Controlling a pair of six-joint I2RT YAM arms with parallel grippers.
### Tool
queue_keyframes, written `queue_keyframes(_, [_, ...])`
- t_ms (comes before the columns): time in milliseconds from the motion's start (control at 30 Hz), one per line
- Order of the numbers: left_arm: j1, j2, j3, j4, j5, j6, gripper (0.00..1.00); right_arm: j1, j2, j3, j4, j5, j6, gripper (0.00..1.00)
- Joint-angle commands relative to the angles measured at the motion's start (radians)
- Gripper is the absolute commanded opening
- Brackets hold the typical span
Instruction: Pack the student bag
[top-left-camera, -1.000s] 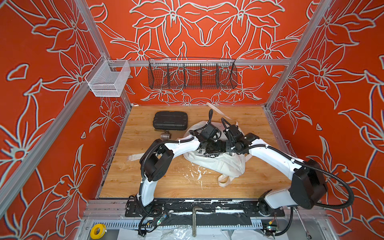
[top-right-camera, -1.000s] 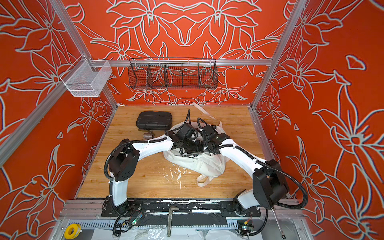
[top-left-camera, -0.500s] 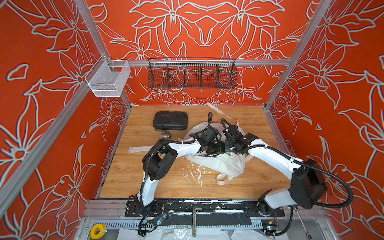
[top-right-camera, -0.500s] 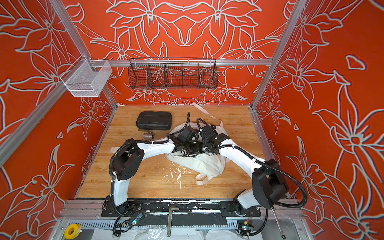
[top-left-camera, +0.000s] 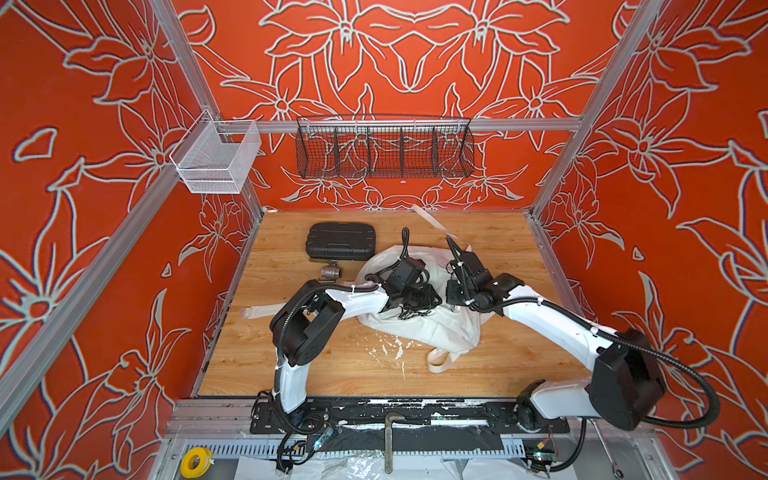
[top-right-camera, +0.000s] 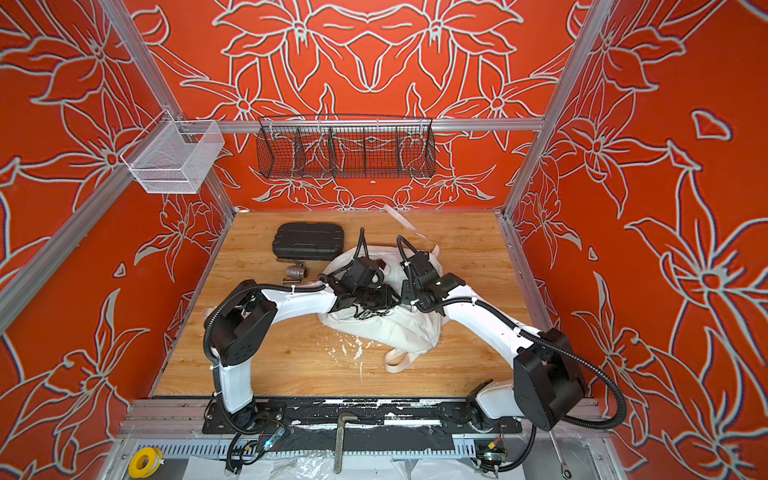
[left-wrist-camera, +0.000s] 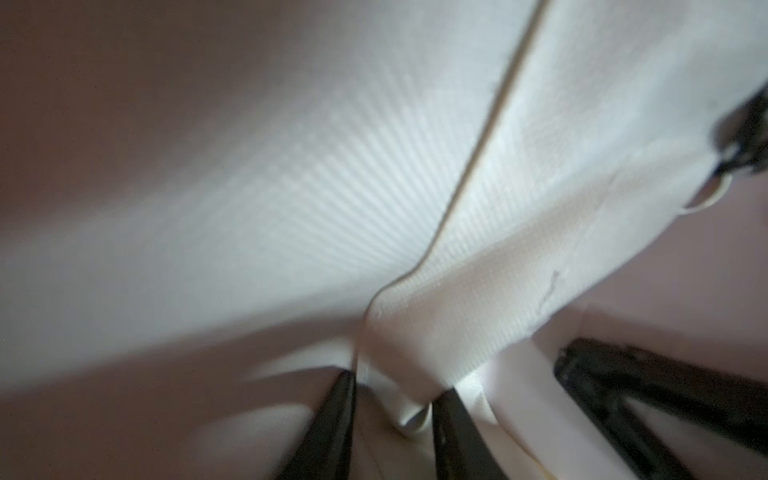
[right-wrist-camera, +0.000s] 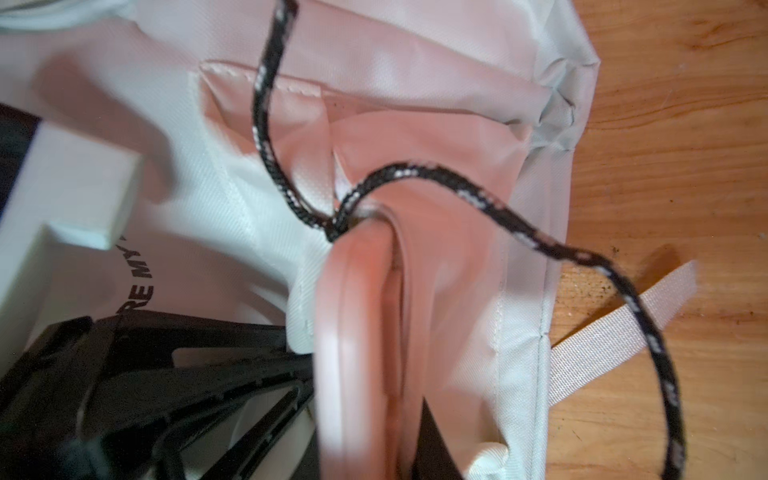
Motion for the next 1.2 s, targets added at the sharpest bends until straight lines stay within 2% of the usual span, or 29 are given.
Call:
queue_keyframes(0, [-0.033, -0.049, -0.02, -0.064, -0.086, 0.071, 0.61, 0.016, -0.016, 0.001, 0.175, -0.238, 0.091, 0.02])
queue_keyframes(67, [-0.052, -0.062, 0.01, -0.129, -0.136, 0.111, 0.72, 0.014, -0.01, 0.001, 0.181, -0.25, 0.095, 0.02])
queue_keyframes(133, [-0.061, -0.061, 0.006, -0.122, -0.141, 0.125, 0.86, 0.014, -0.001, 0.006, 0.189, -0.263, 0.098, 0.01])
queue_keyframes(167, [-0.062, -0.057, 0.002, -0.116, -0.144, 0.118, 0.87, 0.013, 0.004, 0.01, 0.188, -0.266, 0.099, 0.01])
queue_keyframes(333, [-0.062, 0.029, 0.105, -0.327, -0.275, 0.084, 0.85, 0.014, 0.02, 0.046, 0.178, -0.292, 0.091, 0.01])
queue_keyframes(433, [-0.062, 0.044, 0.098, -0.289, -0.295, 0.062, 0.79, 0.016, 0.037, 0.058, 0.175, -0.308, 0.094, 0.01])
queue_keyframes(567, [-0.061, 0.11, 0.123, -0.237, -0.274, 0.024, 0.78, 0.019, 0.08, 0.037, 0.227, -0.343, 0.131, 0.01])
queue_keyframes(600, [-0.058, 0.137, 0.132, -0.228, -0.264, 0.006, 0.76, 0.022, 0.092, 0.033, 0.244, -0.353, 0.142, 0.0])
queue_keyframes(667, [-0.049, 0.182, 0.145, -0.204, -0.229, -0.022, 0.61, 0.027, 0.115, 0.04, 0.258, -0.361, 0.156, 0.0])
queue_keyframes(733, [-0.042, 0.209, 0.151, -0.189, -0.197, -0.036, 0.36, 0.033, 0.133, 0.055, 0.251, -0.357, 0.156, 0.0])
queue_keyframes(833, [-0.035, 0.207, 0.14, -0.165, -0.182, -0.041, 0.19, 0.034, 0.138, 0.06, 0.241, -0.346, 0.154, 0.0])
queue_keyframes(867, [-0.032, 0.2, 0.138, -0.162, -0.177, -0.04, 0.16, 0.035, 0.14, 0.063, 0.228, -0.331, 0.154, 0.0])
queue_keyframes(933, [-0.025, 0.178, 0.125, -0.15, -0.165, -0.038, 0.02, 0.034, 0.145, 0.074, 0.168, -0.279, 0.154, 0.0])
queue_keyframes(1167, [0.024, 0.053, 0.018, -0.071, -0.05, -0.049, 0.0, 0.033, 0.187, 0.1, -0.057, -0.028, 0.166, 0.01])
